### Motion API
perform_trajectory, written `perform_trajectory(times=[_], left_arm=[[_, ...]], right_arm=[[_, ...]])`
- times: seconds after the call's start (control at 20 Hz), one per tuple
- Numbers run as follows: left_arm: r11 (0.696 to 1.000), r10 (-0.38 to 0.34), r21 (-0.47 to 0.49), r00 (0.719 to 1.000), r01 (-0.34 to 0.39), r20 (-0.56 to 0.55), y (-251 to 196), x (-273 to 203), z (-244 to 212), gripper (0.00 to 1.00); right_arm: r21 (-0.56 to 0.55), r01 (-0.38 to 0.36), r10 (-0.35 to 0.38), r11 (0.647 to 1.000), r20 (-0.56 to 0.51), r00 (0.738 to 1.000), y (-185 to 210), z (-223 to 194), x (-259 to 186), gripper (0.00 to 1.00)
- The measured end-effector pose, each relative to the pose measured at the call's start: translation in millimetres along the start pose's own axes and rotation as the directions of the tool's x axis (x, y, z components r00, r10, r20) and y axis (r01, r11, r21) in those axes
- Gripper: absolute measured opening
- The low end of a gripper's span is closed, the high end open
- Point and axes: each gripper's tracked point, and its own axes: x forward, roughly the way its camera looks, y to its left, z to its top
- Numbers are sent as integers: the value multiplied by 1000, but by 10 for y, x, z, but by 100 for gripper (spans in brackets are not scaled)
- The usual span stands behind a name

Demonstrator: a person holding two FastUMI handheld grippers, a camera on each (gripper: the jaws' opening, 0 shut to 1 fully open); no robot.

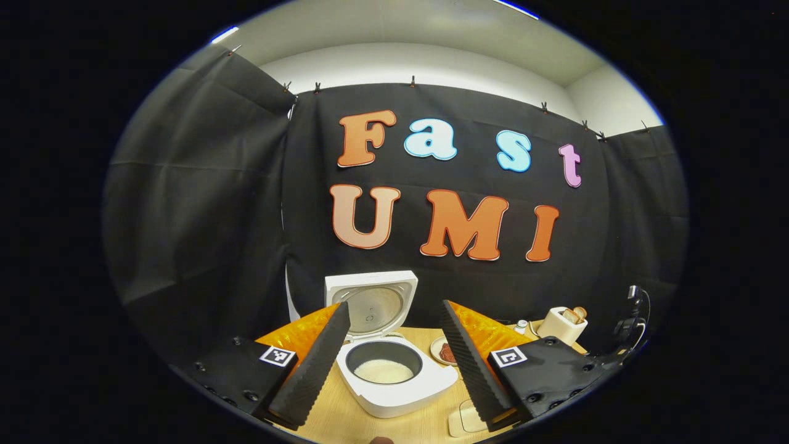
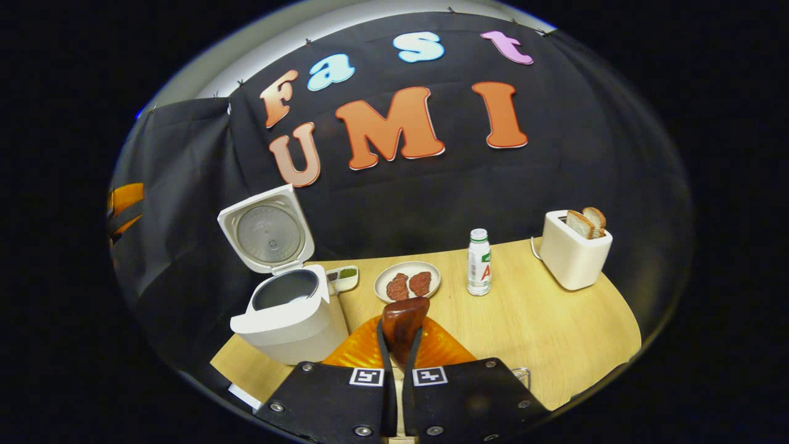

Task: Close the left gripper, press the button to open the rice cooker; take a wooden spoon from the chopstick holder with the right hand, scoop a spoonful of rice and pour it into the rice cooker, then put the wooden spoon back into the chopstick holder.

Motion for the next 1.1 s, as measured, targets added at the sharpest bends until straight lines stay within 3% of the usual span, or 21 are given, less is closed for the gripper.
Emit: perform_trajectory(times=[0.35,0.55,0.8,1.1], left_arm=[[999,45,6,998,-45,-37,242,-25,-171,99],[998,61,4,997,-60,-57,336,8,-257,99],[998,68,-6,996,-69,-63,368,49,-296,100],[997,76,10,994,-76,-73,395,35,-339,100]], right_arm=[[-188,39,-39,981,5,999,146,-415,304,3],[-254,23,-31,967,-28,999,213,-727,341,3],[-157,20,-27,987,-44,999,282,-963,292,3],[111,-43,49,993,-53,997,516,-1044,324,3]])
